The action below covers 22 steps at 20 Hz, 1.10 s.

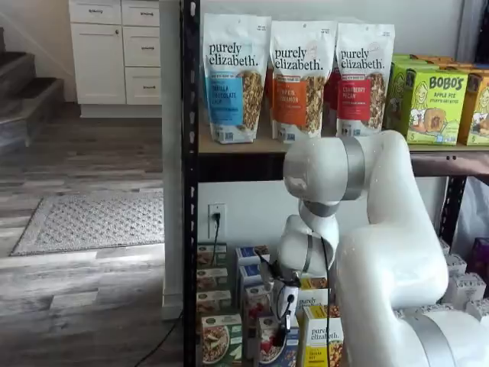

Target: Pick up the blue and white box that is on the bottom shelf, the second box from the left

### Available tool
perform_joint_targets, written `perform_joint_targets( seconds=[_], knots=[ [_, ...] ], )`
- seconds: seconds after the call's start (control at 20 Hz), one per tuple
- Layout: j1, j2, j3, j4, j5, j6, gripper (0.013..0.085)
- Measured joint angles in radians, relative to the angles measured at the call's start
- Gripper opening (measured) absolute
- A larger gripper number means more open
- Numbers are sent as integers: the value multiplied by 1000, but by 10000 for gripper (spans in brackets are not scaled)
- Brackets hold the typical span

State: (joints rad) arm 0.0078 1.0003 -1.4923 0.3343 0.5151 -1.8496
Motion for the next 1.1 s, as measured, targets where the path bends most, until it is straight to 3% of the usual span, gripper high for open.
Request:
perform_joint_targets(
  seconds=[0.3,0.65,1.1],
  knots=[
    [-2,-1,0,-10,9,7,450],
    [0,-8,14,-29,-3,24,450],
    [8,-55,89,31,-40,-25,450]
  ],
)
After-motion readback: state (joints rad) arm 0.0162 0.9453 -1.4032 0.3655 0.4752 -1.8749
